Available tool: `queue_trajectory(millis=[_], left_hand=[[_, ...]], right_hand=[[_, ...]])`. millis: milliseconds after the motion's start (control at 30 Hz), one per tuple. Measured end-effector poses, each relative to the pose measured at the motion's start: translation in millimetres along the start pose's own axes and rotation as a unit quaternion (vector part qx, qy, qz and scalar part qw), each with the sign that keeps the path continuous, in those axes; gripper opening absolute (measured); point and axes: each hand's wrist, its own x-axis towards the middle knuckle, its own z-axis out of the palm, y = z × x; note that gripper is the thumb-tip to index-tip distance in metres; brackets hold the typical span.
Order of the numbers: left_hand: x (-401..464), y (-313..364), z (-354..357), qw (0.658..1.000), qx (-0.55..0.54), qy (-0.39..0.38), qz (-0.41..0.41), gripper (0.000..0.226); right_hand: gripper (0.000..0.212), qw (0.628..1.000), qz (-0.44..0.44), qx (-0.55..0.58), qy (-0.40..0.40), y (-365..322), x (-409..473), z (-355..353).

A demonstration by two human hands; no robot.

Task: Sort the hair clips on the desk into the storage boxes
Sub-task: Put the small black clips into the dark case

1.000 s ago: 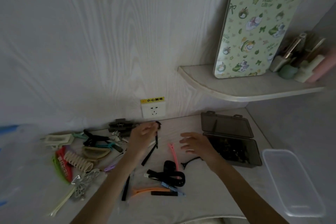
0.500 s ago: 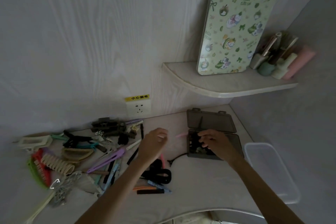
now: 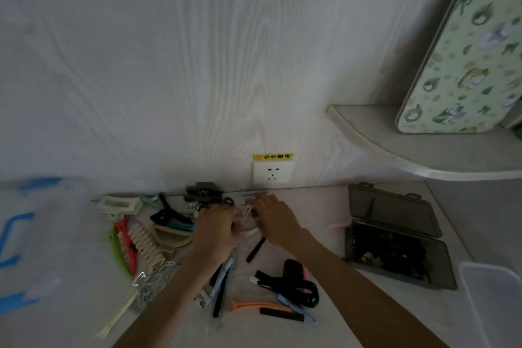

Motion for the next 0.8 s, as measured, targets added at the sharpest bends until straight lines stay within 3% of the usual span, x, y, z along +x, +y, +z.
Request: queue_trajectory(millis=[67, 267, 367, 433, 567, 733, 800], left_hand=[[6, 0, -1, 1.0, 0.005, 0.006, 0.006, 0.026], [18, 9, 10, 0.996, 0.022, -0.065, 0.049, 0.026], [18, 19, 20, 0.994, 0.003, -0.091, 0.06, 0.027], [17, 26, 26, 0.992, -0.056, -0.103, 0.053, 0.027], [19, 53, 25, 0.98, -0.16, -0.097, 0.065, 0.026], [16, 118, 18, 0.938, -0.314, -0.123, 0.083, 0.026], [12, 149, 20, 0.923, -0.348, -0.13, 0.099, 0.027]], right_hand=[[0.035, 0.999, 0.019, 0.043, 0.023, 1, 0, 2], [0.035, 0.976, 0.104, 0.189, 0.037, 8, -8, -10], [0.021, 0.963, 0.124, 0.235, 0.048, 15, -18, -17], [0.014, 0.945, 0.153, 0.279, 0.071, 19, -28, -22], [0.021, 0.899, 0.217, 0.367, 0.098, 30, -53, -41], [0.024, 0.816, 0.251, 0.505, 0.13, 47, -106, -90], [0.022, 0.822, 0.258, 0.488, 0.142, 57, -132, -108]])
